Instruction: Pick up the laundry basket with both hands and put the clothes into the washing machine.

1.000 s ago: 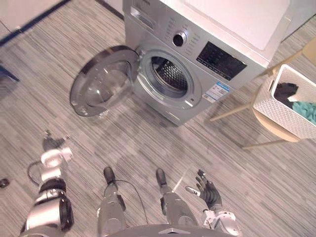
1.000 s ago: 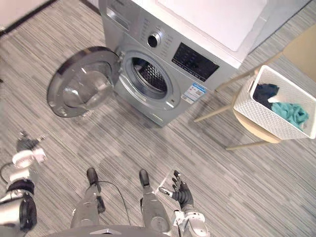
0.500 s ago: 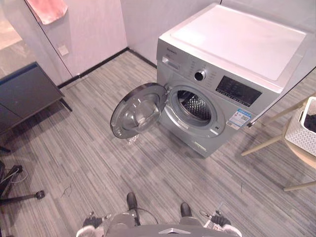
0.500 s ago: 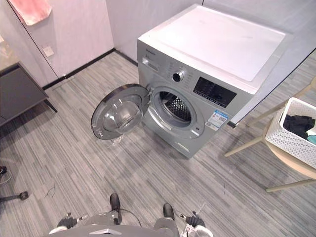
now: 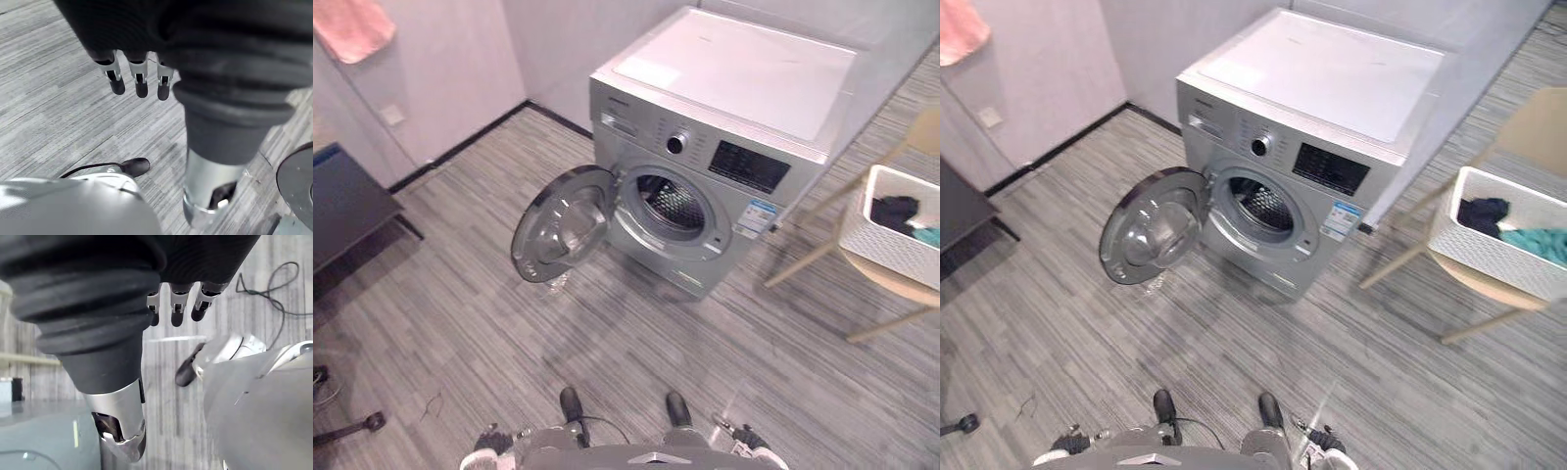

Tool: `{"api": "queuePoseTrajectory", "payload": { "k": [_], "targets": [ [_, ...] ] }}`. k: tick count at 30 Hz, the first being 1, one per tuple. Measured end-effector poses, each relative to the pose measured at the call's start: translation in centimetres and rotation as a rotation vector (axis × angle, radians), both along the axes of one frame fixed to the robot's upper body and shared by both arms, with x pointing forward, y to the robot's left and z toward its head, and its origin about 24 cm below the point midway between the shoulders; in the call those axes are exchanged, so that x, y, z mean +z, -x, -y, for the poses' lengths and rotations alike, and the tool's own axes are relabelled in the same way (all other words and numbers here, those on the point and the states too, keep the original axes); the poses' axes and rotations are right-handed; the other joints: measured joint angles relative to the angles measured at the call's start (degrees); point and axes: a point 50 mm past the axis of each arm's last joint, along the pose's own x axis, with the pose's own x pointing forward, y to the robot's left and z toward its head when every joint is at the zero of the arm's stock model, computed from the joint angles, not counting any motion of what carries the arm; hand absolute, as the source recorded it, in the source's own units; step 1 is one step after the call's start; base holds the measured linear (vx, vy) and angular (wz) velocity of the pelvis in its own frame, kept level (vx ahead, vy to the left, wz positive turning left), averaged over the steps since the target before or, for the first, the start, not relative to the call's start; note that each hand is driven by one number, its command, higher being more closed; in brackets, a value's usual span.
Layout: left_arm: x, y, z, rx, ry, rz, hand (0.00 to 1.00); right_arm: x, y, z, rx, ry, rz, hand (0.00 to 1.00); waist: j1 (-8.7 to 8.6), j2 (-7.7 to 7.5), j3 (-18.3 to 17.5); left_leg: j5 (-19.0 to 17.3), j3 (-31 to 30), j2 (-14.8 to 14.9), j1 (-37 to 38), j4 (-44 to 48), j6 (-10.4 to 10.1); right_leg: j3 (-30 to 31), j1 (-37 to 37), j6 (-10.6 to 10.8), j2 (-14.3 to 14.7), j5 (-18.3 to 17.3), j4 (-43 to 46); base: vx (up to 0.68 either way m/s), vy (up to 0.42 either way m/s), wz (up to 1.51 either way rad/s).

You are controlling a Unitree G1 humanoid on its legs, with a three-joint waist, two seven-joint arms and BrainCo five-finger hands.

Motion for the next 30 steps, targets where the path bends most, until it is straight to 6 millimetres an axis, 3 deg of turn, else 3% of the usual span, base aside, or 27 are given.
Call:
{"api": "queuePoseTrajectory", "payload": {
  "k": [3,5,8,9,13,15,16,18,19,20,21,22,23,24,25,26,27,29,30],
  "targets": [
    [0.5,-0.7,-1.3,0.015,-0.036,0.023,0.0,-0.2,-0.2,-1.2,-0.017,-0.019,0.005,0.0,-1.26,-1.94,1.1,-1.0,5.0,1.5,2.1,0.0,-1.0,-3.3,-2.0,-5.2,0.1,0.3,1.1,-0.02,-0.024,-0.97],
    [0.7,-0.8,-1.9,0.026,-0.059,0.033,0.0,-0.4,0.6,-1.7,-0.025,-0.032,-0.015,0.0,-1.28,-3.15,1.2,-1.8,8.4,2.0,5.5,0.0,-2.5,-7.7,-1.9,-5.4,-1.0,0.6,2.0,0.01,-0.035,-1.07],
    [0.8,-1.3,-1.7,0.028,-0.061,0.046,0.0,-0.7,2.0,-1.6,-0.032,-0.026,-0.051,0.0,-1.56,-3.87,0.7,-2.7,11.6,2.9,9.4,0.0,-5.1,-11.6,-1.8,-1.6,-1.8,1.1,3.6,0.06,-0.067,-0.75],
    [0.8,-1.9,-1.0,0.019,-0.048,0.064,0.0,-0.8,2.9,-1.3,-0.047,-0.017,-0.077,0.0,-2.09,-3.83,0.5,-2.7,11.8,3.4,10.4,0.0,-5.7,-12.6,-1.8,1.1,-1.7,1.9,4.3,0.06,-0.091,-0.31],
    [0.5,-2.6,1.6,0.003,0.015,0.08,0.0,-1.2,6.5,-0.7,-0.165,-0.023,-0.165,0.0,-3.05,-2.73,-0.3,-3.0,10.9,5.3,11.8,0.0,-7.6,-13.5,-1.8,4.6,-0.4,3.1,8.5,0.12,-0.135,0.06],
    [0.3,-2.6,2.5,0.005,0.038,0.08,0.0,-1.4,8.3,-0.8,-0.224,-0.037,-0.217,0.0,-3.18,-1.36,-1.3,-3.2,9.2,6.7,12.4,0.1,-8.6,-15.8,-1.7,6.5,0.3,1.7,11.8,0.19,-0.137,0.34],
    [0.2,-2.2,2.5,0.01,0.041,0.07,0.0,-1.5,9.5,-1.0,-0.257,-0.055,-0.254,0.0,-3.32,-0.81,-2.1,-3.2,7.9,7.9,12.9,0.4,-9.3,-17.0,-2.2,7.3,1.0,-0.7,15.4,0.24,-0.175,0.45],
    [0.1,-1.6,2.3,0.038,0.04,0.062,0.0,-1.7,10.4,-1.6,-0.269,-0.076,-0.289,0.0,-4.11,-0.7,-2.4,-4.3,5.9,11.3,12.8,5.3,-10.9,-19.1,-2.4,6.9,2.2,-5.2,21.8,0.25,-0.223,0.32],
    [0.1,-0.7,1.8,0.076,0.031,0.055,0.0,-1.7,10.3,-1.7,-0.256,-0.079,-0.286,0.0,-3.62,-0.92,-2.6,-6.6,5.1,14.6,12.1,13.0,-11.3,-19.2,-2.3,6.1,3.4,-8.2,25.9,0.23,-0.303,-0.13],
    [0.0,-0.1,1.3,0.106,0.024,0.05,0.0,-1.7,10.0,-1.7,-0.249,-0.077,-0.277,0.0,-3.23,-0.86,-2.5,-7.7,3.5,17.3,10.2,19.9,-10.5,-19.1,-2.3,5.2,4.3,-10.2,28.7,0.25,-0.436,-0.23],
    [0.2,-0.2,0.9,0.138,0.018,0.065,0.0,-1.6,9.6,-1.1,-0.249,-0.06,-0.262,0.0,-2.96,-1.38,-2.6,-7.2,0.1,20.6,6.4,30.5,-5.3,-19.3,-1.8,3.9,5.1,-11.9,31.7,0.19,-0.398,-0.18],
    [0.3,-0.4,0.7,0.153,0.017,0.079,0.0,-1.4,9.3,-0.6,-0.247,-0.042,-0.246,0.0,-2.53,-1.39,-2.5,-5.9,-1.7,21.8,4.6,35.3,-1.2,-19.3,-1.4,3.2,5.5,-12.6,32.6,0.15,-0.399,-0.3],
    [0.5,-0.4,0.4,0.185,0.012,0.098,0.0,-1.0,8.4,0.5,-0.232,0.002,-0.206,0.0,-1.47,-1.97,-1.7,-3.8,-7.6,22.4,1.2,42.9,2.3,-18.6,0.4,1.7,6.3,-13.5,33.0,0.14,-0.326,-0.53],
    [0.4,-0.6,1.3,0.199,0.04,0.107,0.0,-0.3,7.0,2.1,-0.199,0.059,-0.156,0.0,-0.68,-0.31,-1.0,-7.2,-13.3,19.5,-1.7,49.2,-0.6,-17.2,1.7,0.4,7.2,-14.3,32.5,0.12,-0.252,-0.59],
    [0.3,-0.6,1.8,0.204,0.055,0.106,0.0,0.1,6.3,3.0,-0.191,0.088,-0.128,0.0,-0.65,0.72,-0.7,-9.3,-15.3,17.6,-2.9,51.7,-2.0,-16.5,2.2,-0.6,7.5,-15.0,32.2,0.07,-0.118,-0.65],
    [0.1,-0.3,2.6,0.214,0.078,0.099,0.0,0.9,4.8,4.6,-0.16,0.142,-0.077,0.0,-0.52,2.67,-0.1,-14.1,-17.4,12.4,-5.0,54.2,-3.6,-15.0,3.1,-1.0,8.1,-15.4,31.8,0.08,-0.017,-0.63],
    [0.0,0.0,2.6,0.228,0.083,0.102,0.0,1.6,3.1,5.1,-0.148,0.162,-0.017,0.0,0.03,4.04,0.7,-18.2,-16.6,7.6,-5.9,52.0,-4.0,-14.1,4.4,-1.4,9.1,-15.5,31.0,0.09,-0.017,-0.58],
    [0.0,0.3,2.4,0.238,0.079,0.099,0.0,1.8,2.3,4.8,-0.124,0.163,0.01,0.0,0.66,4.41,0.9,-19.9,-16.0,4.4,-6.9,47.7,-3.9,-13.6,5.2,-1.9,10.0,-15.8,30.6,0.15,-0.01,-0.4],
    [0.0,0.8,2.2,0.253,0.075,0.094,0.0,2.1,1.0,4.4,-0.086,0.165,0.051,0.0,1.98,4.48,0.9,-20.1,-16.3,0.7,-7.9,40.6,-4.0,-12.3,5.5,-2.4,11.1,-16.3,30.4,0.16,0.0,-0.49]
  ]
}}
